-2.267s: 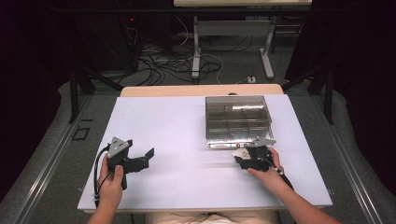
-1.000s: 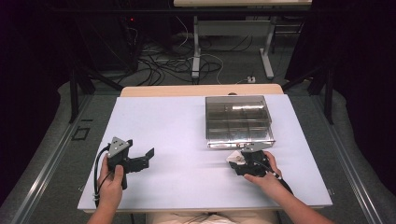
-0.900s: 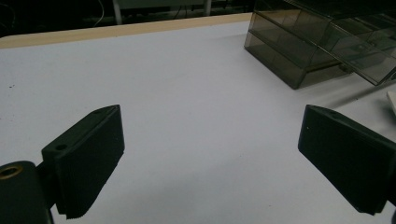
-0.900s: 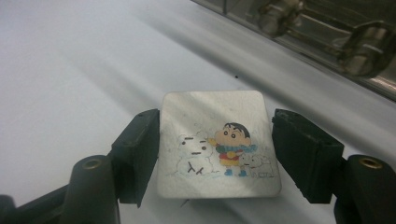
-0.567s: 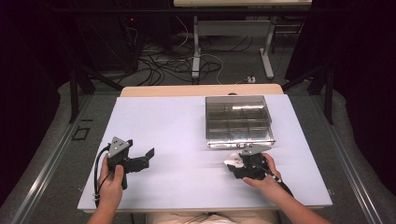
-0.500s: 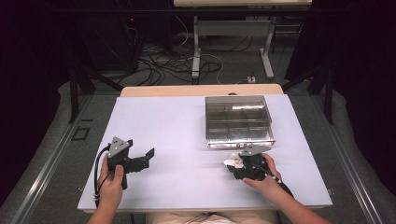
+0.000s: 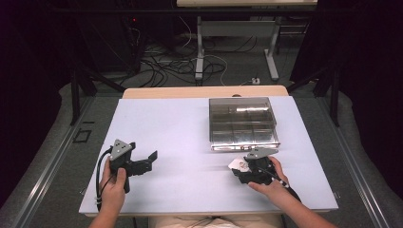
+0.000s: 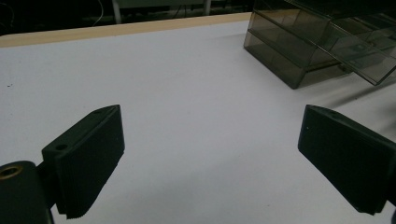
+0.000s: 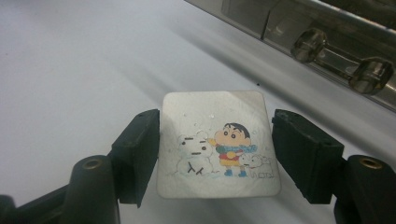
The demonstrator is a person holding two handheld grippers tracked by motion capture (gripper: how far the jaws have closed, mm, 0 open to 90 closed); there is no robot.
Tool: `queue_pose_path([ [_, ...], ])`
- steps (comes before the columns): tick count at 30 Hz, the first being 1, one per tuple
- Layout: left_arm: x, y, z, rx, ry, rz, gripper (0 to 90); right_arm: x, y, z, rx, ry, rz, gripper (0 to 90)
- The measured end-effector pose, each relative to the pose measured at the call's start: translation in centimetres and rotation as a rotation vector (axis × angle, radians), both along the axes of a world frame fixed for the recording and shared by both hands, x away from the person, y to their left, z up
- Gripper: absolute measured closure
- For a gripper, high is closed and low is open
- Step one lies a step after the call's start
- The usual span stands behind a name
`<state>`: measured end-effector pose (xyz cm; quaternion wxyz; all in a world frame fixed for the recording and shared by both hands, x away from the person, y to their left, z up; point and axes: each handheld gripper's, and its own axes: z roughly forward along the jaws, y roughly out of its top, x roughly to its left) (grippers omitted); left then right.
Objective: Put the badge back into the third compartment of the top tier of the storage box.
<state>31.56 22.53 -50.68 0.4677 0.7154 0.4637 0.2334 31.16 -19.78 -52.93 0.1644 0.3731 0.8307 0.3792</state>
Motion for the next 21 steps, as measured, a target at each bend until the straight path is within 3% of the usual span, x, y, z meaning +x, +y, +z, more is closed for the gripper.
queue_pose_path([
  [9, 0.0, 0.0, 0.0, 0.004, -0.003, -0.003, 7.2, -0.8, 0.0, 0.8, -0.011, 0.003, 0.007, 32.9],
  [21, 0.0, -0.1, -0.1, -0.002, 0.0, 0.0, 7.3, -1.4, -1.0, 1.6, 0.01, 0.0, -0.038, 32.9],
])
